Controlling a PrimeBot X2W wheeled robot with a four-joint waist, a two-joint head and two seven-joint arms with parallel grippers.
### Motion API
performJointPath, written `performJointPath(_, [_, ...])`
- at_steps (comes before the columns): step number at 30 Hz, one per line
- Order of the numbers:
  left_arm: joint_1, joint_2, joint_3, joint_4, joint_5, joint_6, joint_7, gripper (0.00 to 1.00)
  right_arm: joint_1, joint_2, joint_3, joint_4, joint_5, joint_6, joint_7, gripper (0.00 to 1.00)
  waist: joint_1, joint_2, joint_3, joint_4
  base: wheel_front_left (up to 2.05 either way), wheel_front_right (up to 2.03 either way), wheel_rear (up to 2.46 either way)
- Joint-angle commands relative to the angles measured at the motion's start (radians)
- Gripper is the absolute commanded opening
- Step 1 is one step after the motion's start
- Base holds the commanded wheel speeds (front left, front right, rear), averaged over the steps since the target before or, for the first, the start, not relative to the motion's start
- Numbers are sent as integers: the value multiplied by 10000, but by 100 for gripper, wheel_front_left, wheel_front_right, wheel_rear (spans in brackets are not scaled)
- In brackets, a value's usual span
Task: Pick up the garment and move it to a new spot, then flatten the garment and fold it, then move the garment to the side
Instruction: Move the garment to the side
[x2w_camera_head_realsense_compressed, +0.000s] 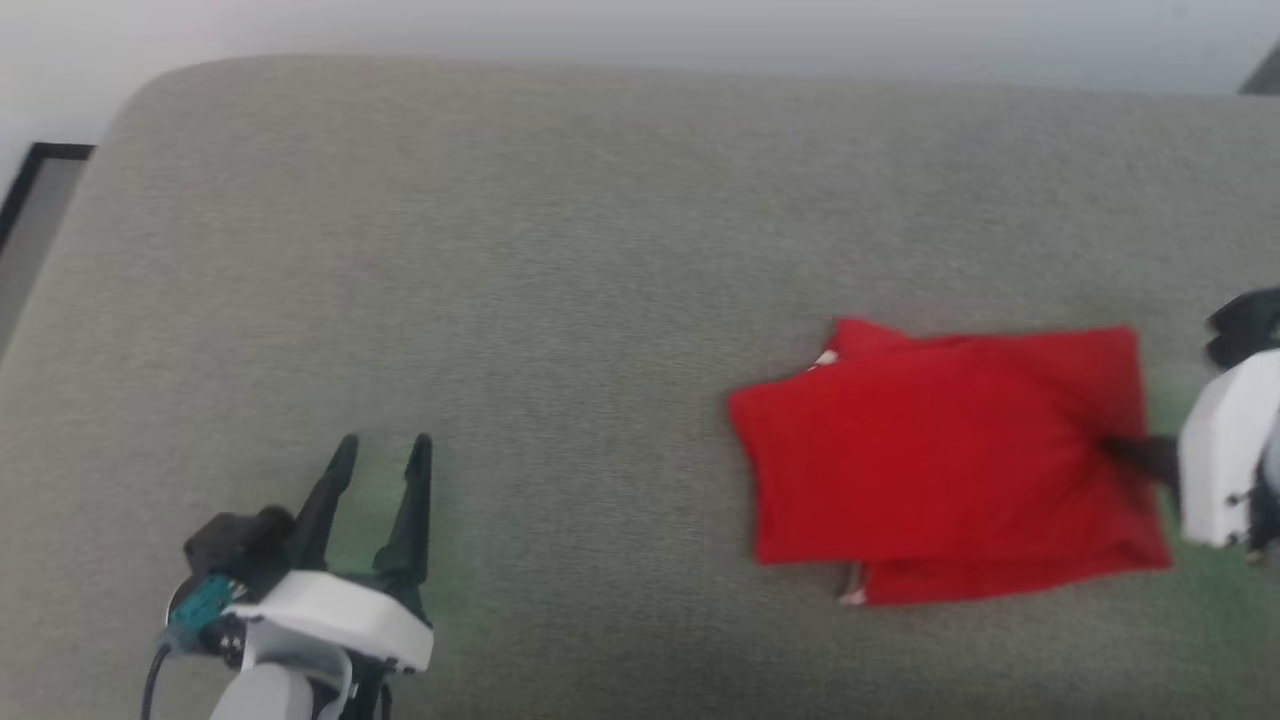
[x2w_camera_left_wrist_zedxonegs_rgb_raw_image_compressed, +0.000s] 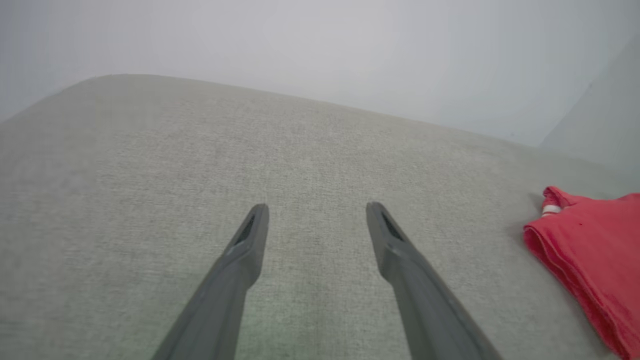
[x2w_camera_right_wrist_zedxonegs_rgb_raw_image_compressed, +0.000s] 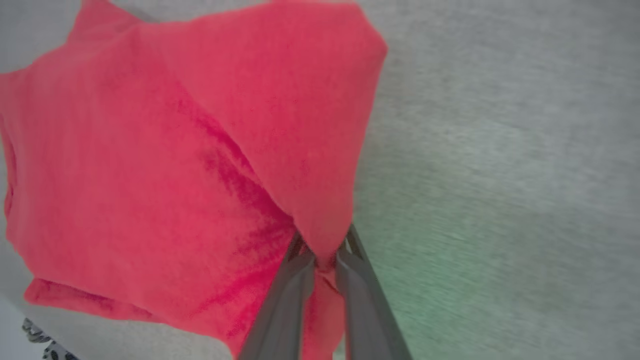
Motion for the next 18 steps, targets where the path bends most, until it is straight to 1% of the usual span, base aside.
performJointPath(1, [-296, -14, -50, 29, 135, -30, -41, 100, -253, -202, -123, 31, -72, -19, -21, 0, 0, 0, 203, -294, 0, 0, 0])
performJointPath(9, [-1202, -12, -502, 189, 251, -68, -41, 100, -1211, -998, -394, 445, -34, -17, -387, 0, 0, 0, 785, -1146, 0, 0, 0])
performJointPath(14, [-1850, -18, -886, 287, 355, -79, -41, 100, -1904, -1469, -349, 813, -66, -19, -900, 0, 0, 0, 1194, -1745, 0, 0, 0])
performJointPath(18, [-2400, -79, -1225, 343, 524, -84, -41, 100, -2474, -1812, -209, 1121, -240, -17, -1580, 0, 0, 0, 1567, -2257, 0, 0, 0])
